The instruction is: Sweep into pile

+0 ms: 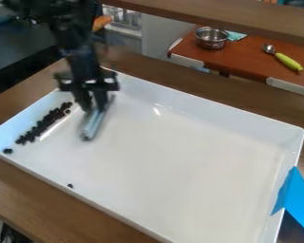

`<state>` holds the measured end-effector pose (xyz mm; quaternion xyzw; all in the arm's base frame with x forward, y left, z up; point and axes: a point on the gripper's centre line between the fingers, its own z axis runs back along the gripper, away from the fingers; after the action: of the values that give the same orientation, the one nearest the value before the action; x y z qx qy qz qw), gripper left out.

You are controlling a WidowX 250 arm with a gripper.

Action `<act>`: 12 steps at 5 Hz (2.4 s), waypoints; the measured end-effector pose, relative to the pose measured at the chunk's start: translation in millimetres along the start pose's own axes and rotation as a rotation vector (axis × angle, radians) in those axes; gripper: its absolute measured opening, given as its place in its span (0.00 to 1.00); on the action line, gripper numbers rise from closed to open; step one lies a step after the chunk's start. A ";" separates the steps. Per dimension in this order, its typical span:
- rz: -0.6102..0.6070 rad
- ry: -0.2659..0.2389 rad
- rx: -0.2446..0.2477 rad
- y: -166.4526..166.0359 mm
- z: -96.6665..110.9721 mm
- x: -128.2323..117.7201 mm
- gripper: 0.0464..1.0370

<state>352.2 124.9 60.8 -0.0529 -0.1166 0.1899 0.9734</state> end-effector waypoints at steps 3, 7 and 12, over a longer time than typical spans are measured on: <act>-0.003 -0.026 -0.024 3.4 25.1 -10.5 0.31; -0.269 0.227 -0.220 -65.2 18.9 -115.0 0.31; -0.312 0.056 -0.142 -7.9 4.9 -90.3 0.31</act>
<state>272.5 83.3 48.0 -0.1080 -0.1095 0.0263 0.9877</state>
